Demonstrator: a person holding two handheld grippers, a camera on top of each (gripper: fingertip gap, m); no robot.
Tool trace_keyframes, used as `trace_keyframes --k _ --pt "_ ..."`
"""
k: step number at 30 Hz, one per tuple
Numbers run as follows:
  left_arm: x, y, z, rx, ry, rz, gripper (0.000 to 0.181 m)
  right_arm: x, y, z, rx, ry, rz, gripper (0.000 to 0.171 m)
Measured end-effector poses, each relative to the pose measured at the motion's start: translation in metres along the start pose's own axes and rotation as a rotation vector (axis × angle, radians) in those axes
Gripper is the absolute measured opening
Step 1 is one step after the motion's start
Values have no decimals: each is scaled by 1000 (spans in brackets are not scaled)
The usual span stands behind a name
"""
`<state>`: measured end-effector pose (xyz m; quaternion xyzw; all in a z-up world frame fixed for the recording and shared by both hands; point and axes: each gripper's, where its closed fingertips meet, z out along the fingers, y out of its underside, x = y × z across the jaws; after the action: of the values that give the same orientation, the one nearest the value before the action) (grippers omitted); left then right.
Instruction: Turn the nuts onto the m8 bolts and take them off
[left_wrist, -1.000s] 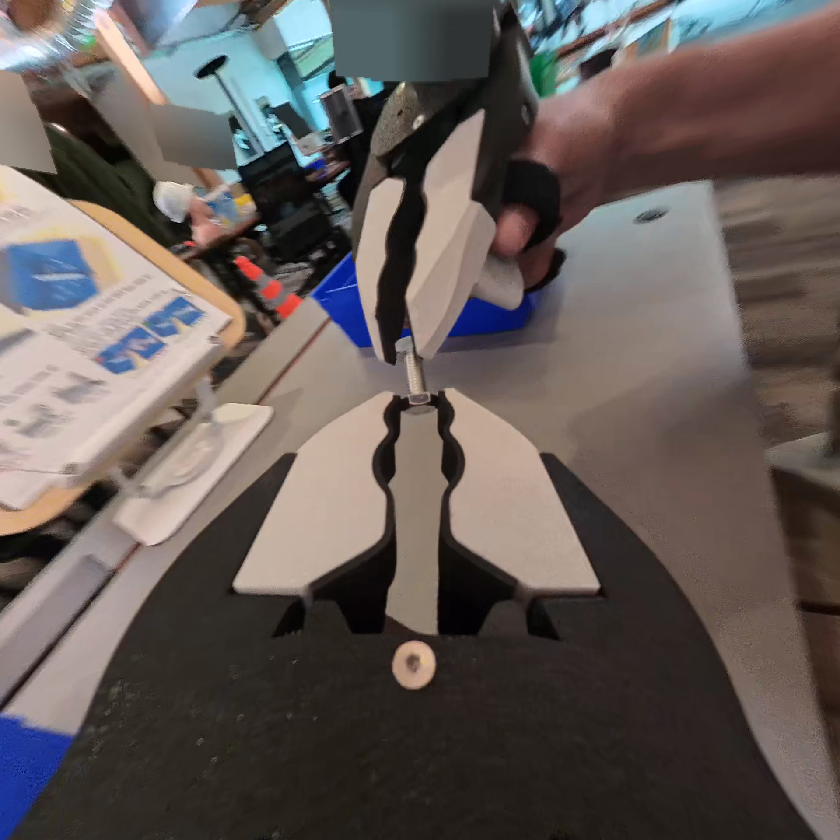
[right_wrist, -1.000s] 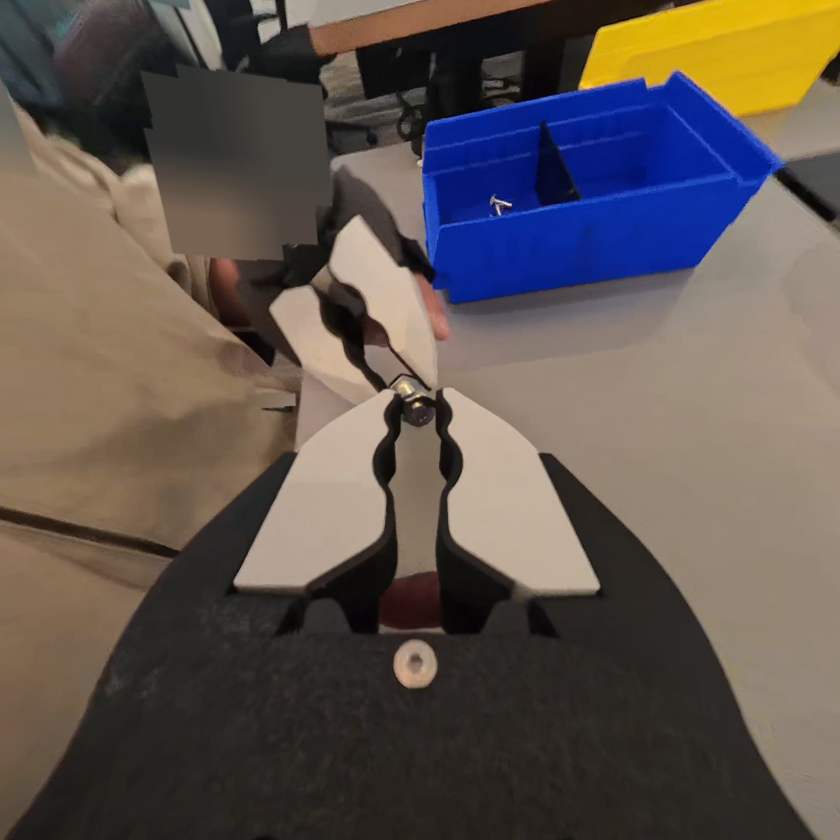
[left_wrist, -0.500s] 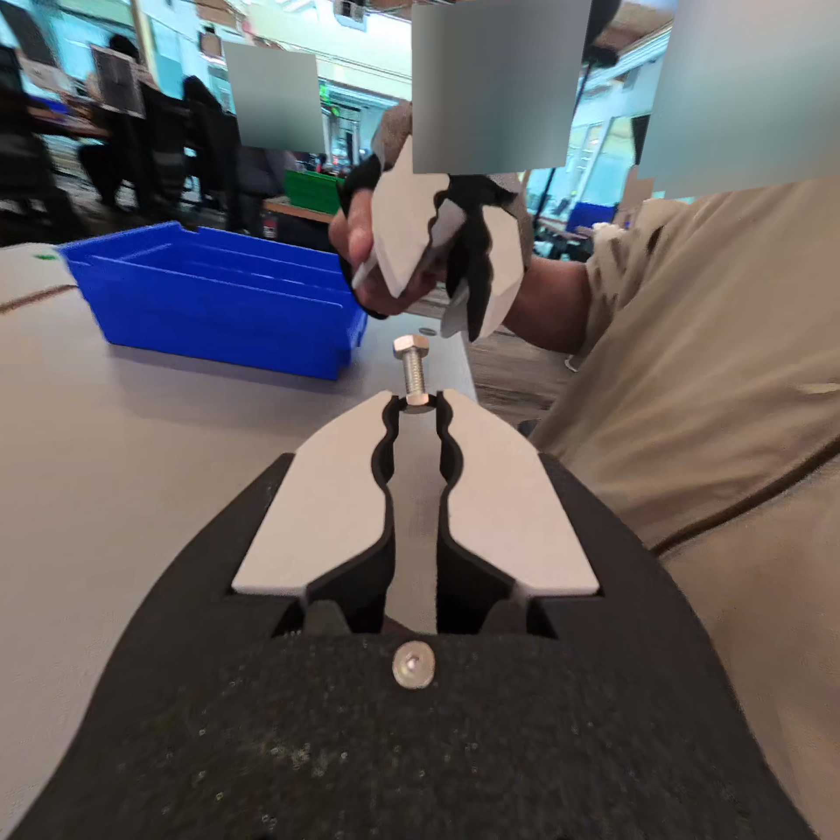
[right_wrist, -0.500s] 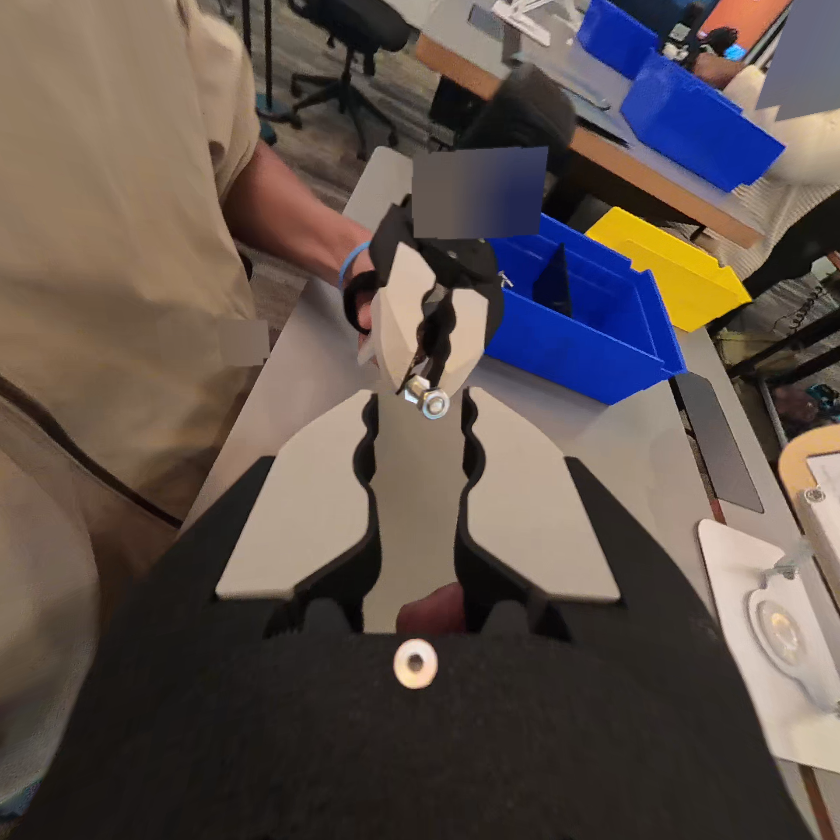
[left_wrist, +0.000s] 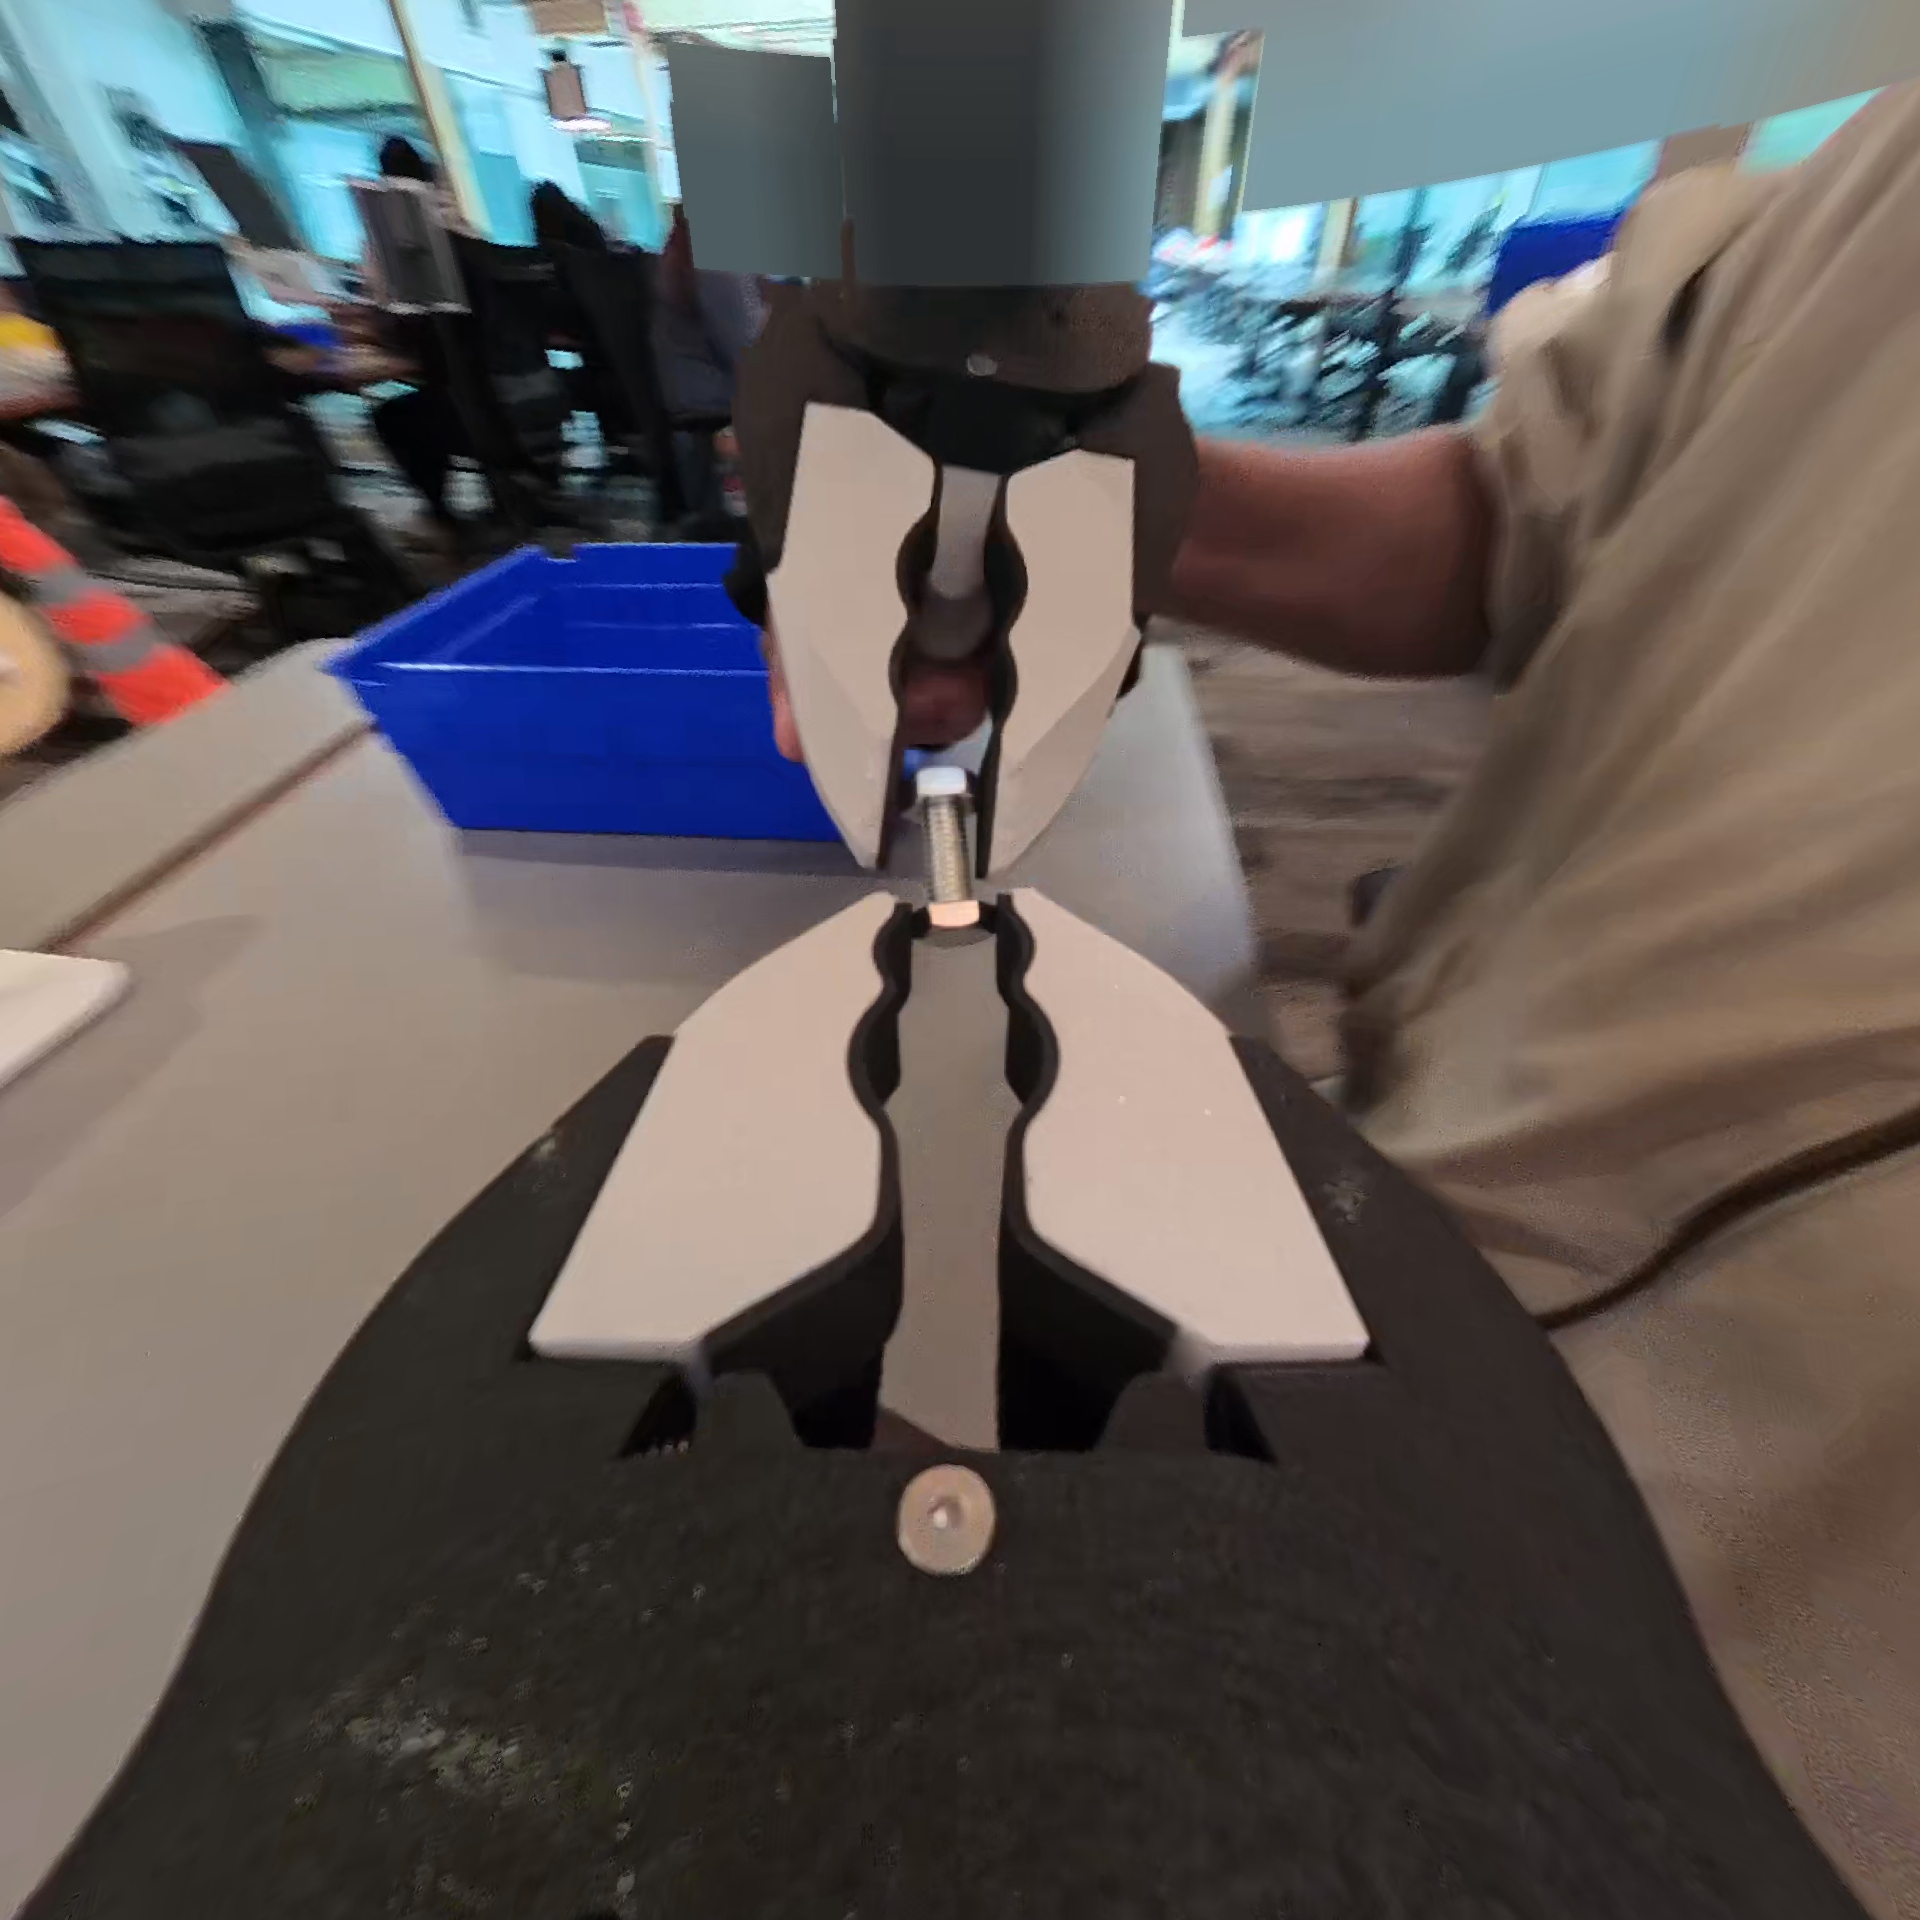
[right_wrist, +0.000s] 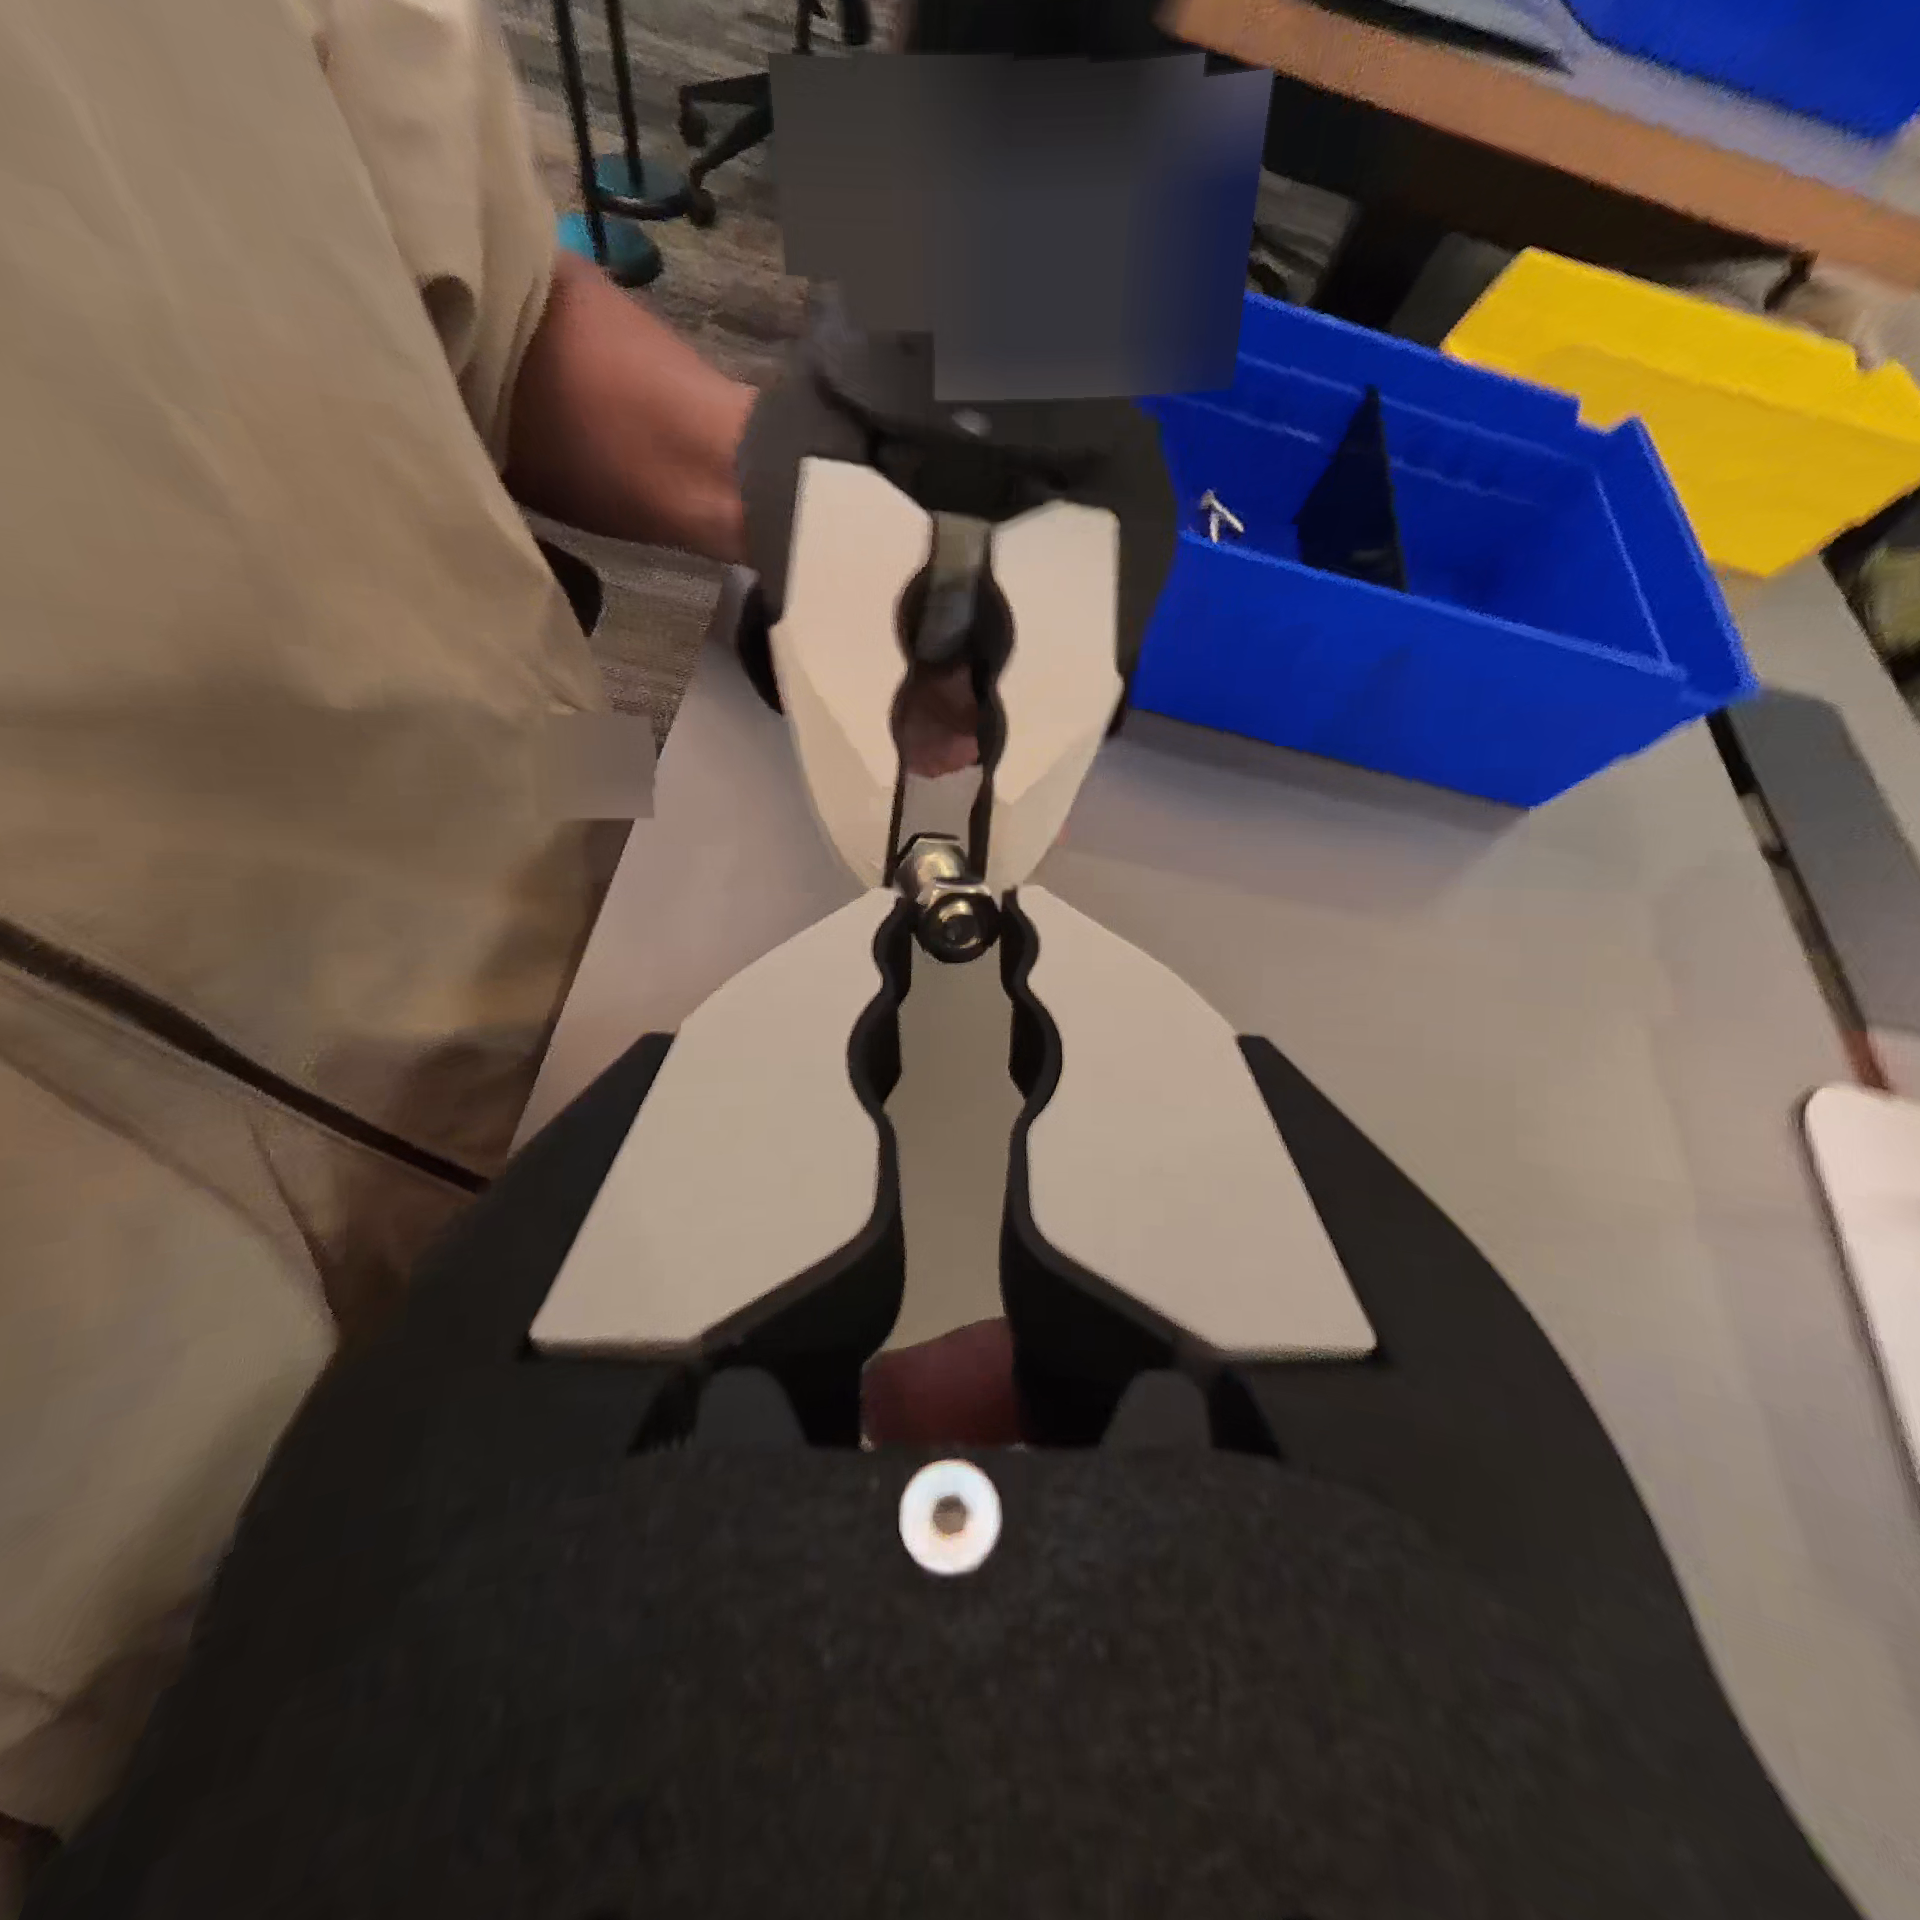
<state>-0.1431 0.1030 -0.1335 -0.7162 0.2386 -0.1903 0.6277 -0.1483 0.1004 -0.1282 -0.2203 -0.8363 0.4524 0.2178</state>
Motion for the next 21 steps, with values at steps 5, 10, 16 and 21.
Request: trace_keyframes --k 5,10,16,21 --pt "-14 8 5 -145 -302 355 15 7 13 2 36 -42 323 16" --pt "-17 18 8 -272 -433 584 15 4 27 6 25 -132 644 16" --pt "-12 19 10 -198 -326 402 15 5 23 -1 69 -83 530 28" --pt "1 14 5 -44 -49 10 15 3 11 -20 61 93 21 34"
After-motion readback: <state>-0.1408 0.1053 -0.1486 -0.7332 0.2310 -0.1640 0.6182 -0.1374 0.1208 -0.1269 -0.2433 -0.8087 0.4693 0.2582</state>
